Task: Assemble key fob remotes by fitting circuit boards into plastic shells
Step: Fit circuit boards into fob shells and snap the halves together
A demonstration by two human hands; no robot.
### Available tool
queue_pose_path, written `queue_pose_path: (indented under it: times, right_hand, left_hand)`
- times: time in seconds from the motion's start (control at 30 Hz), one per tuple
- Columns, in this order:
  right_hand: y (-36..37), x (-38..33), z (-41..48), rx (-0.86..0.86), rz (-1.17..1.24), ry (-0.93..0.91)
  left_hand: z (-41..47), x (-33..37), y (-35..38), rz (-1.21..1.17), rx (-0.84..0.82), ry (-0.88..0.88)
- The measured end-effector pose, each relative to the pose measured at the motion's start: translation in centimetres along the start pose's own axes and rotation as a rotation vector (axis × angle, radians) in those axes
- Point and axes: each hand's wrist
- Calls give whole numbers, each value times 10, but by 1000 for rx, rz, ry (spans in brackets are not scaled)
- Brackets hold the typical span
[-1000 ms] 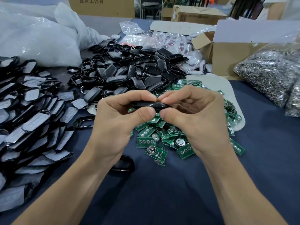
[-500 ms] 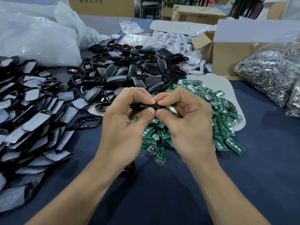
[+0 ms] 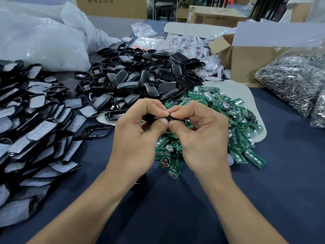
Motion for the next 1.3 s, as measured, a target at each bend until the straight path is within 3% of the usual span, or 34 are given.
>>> queue_pose_path:
  times: [0.27,0.47,0.6,0.8,1.17,1.3]
  right_hand:
    - [-11,-1,11,-151,-41,103]
    - [-9,-3,9,0,142,76]
    - [-6,-4,6,50,107,67]
    - [-4,3,2,79,84,148]
    - [-12,8,9,-83,50,219]
    - [-14,7,10,-62,104,228]
  left_hand:
    - [9,6,-8,-87,37,-61]
    - [7,8,-6,-183,-18,-63]
    - [5,7,-1,-104,5,-10]
    - [3,-1,2,-80,27,-64]
    - [9,1,-2,-236,-43,-206]
    - [10,2,-3,-269,-50,-238]
Point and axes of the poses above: each hand's wrist, its own z-axis towards the middle knuckle, its own y-axis out of the palm, x = y × z, and after that the axes turned 9 degrees about -y, right-handed
